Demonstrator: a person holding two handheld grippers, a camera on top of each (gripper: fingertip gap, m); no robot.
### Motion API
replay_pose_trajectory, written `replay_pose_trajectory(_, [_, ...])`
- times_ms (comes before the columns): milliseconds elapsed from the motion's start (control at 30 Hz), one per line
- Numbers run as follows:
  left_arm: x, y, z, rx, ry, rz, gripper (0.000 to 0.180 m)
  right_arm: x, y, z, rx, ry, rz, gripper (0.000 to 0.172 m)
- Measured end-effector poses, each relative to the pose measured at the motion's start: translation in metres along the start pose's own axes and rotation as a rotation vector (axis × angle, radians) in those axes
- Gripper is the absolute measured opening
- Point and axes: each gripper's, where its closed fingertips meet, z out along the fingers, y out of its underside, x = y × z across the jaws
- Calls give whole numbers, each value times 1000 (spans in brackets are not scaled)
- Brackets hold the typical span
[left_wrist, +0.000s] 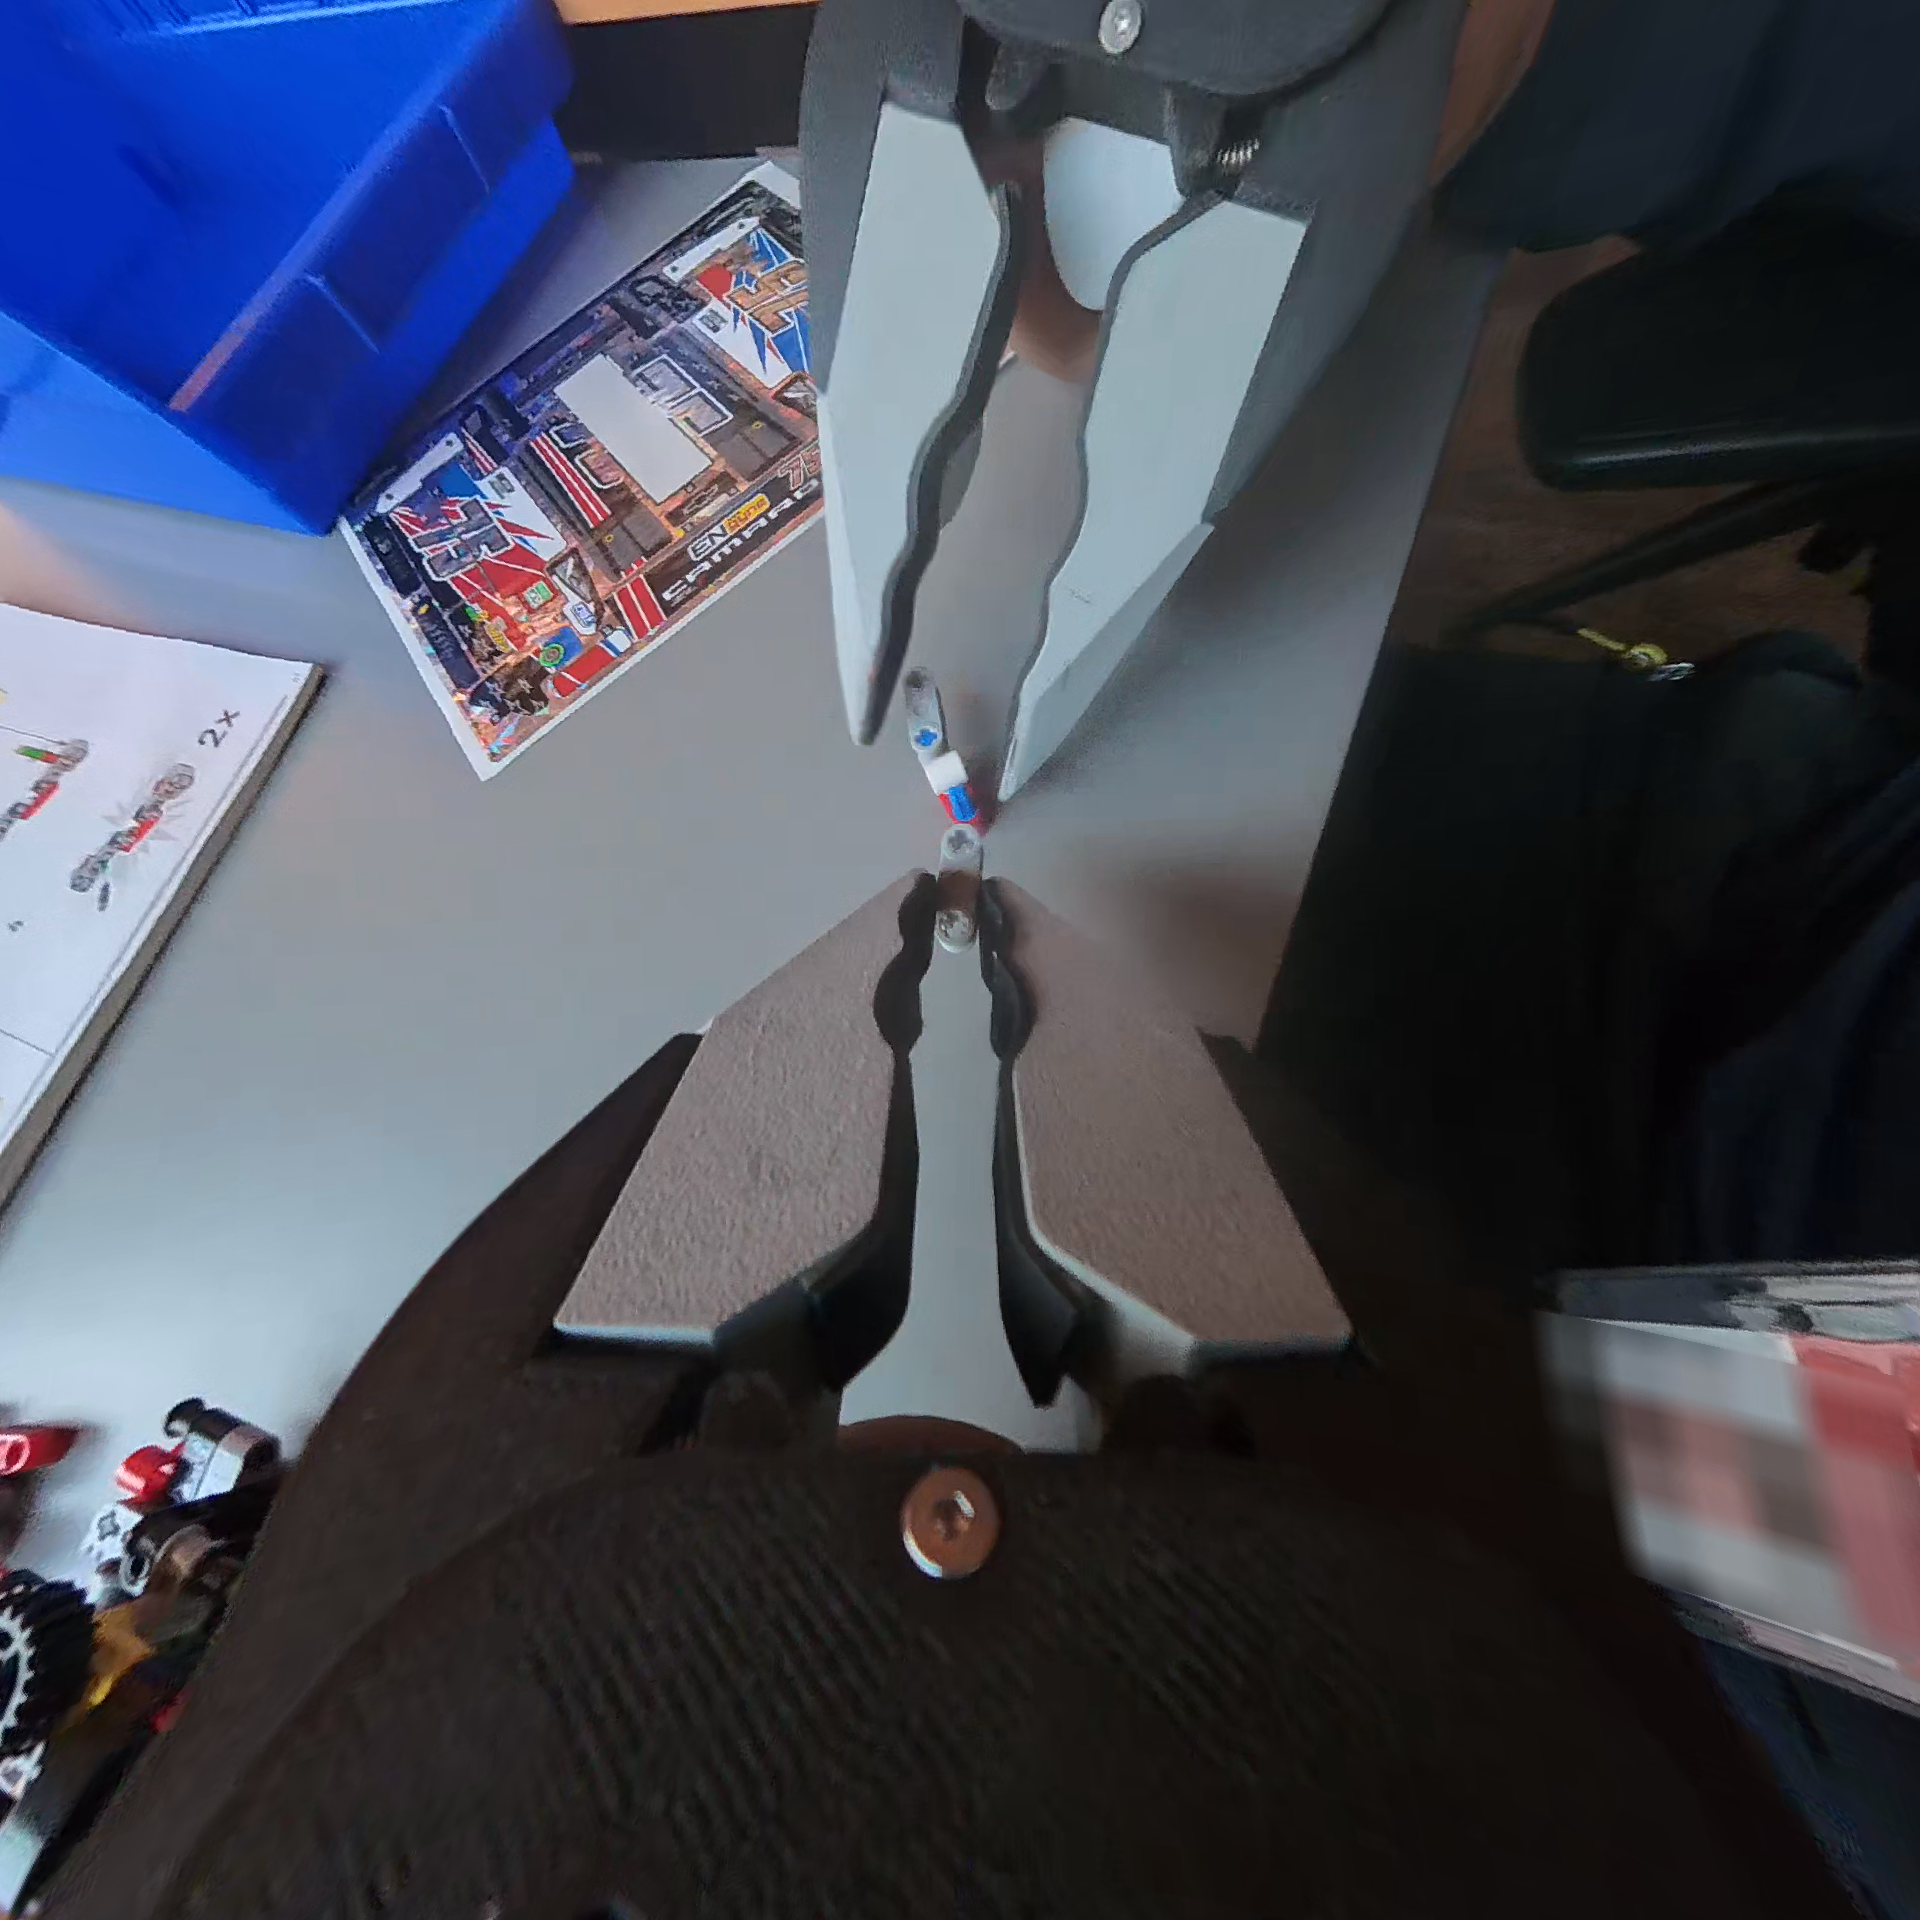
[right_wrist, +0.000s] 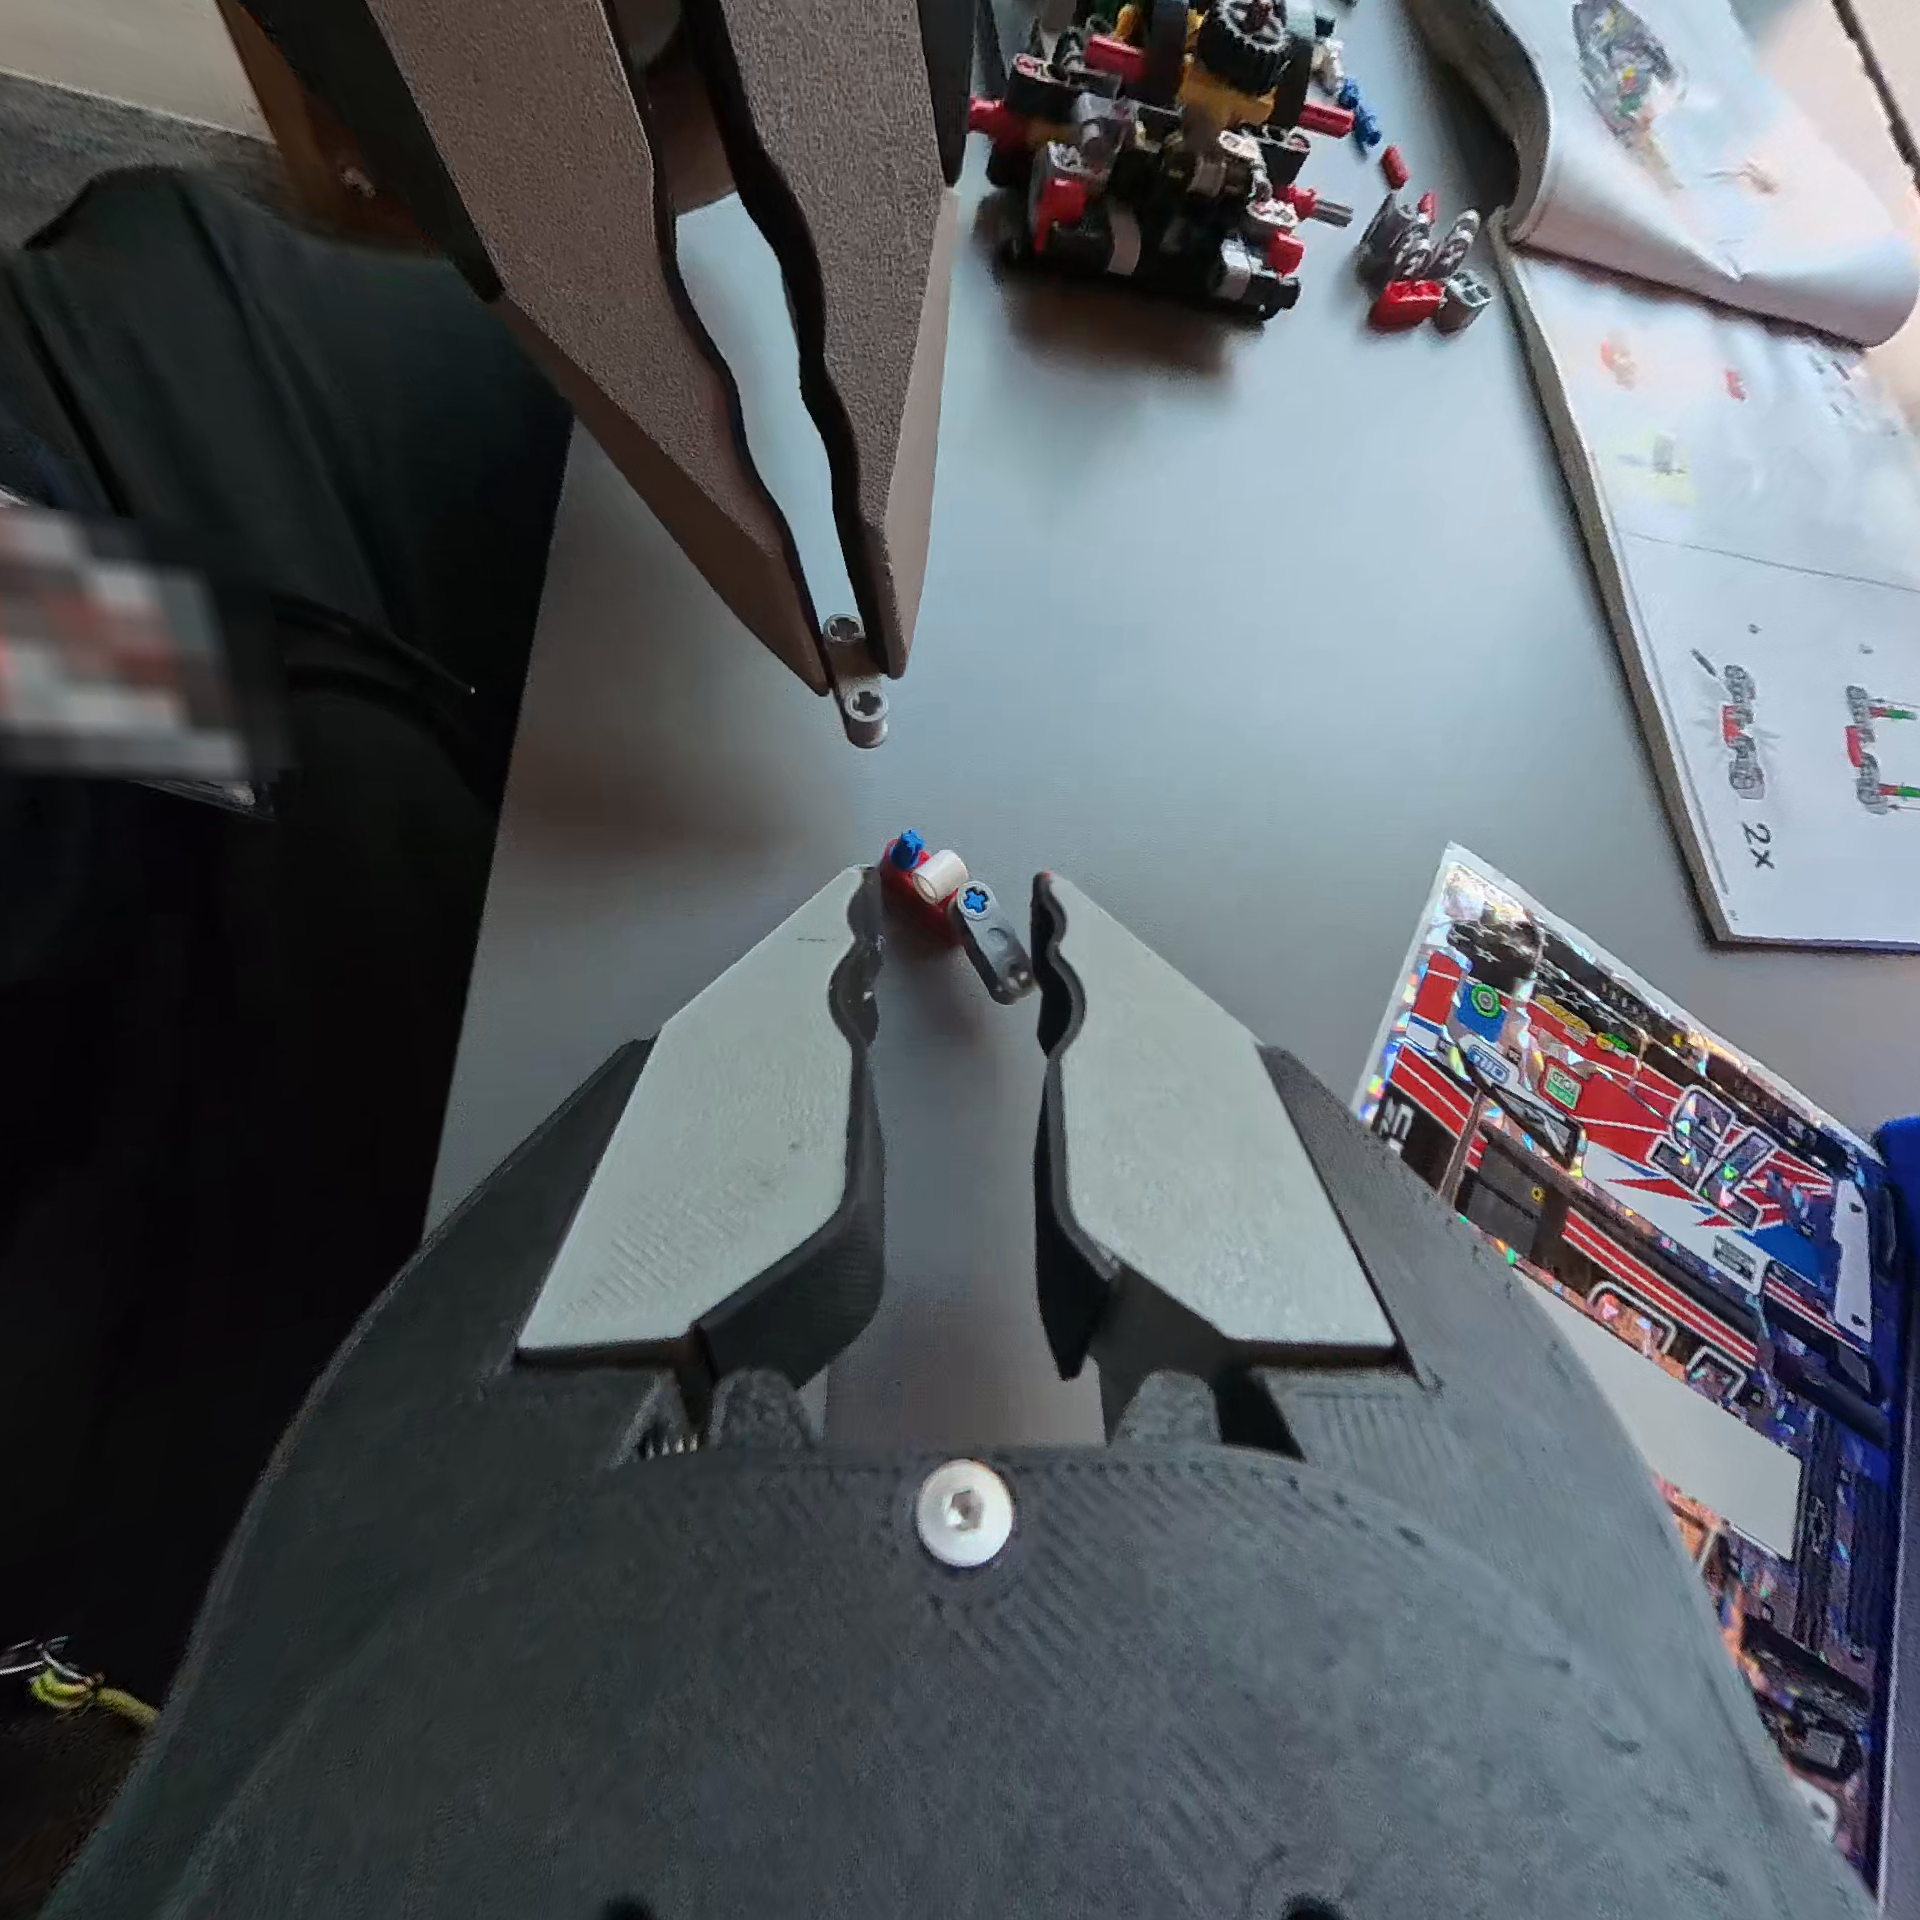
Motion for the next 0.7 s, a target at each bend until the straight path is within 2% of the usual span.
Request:
replay_pose_trajectory(100, [2,-1,1,4,11,0,5,-4,2,2,-17,-33,-3,6])
replay_pose_trajectory(367, [-10,3,-2,1,12,3,5,-5,6,6,-82,47,12,6])
replay_pose_trajectory(467, [-12,4,-3,3,52,-13,5,-4,3,8,-78,28,48,18])
replay_pose_trajectory(700, [-13,13,0,-15,84,-14,5,-2,0,13,-80,10,21,10])
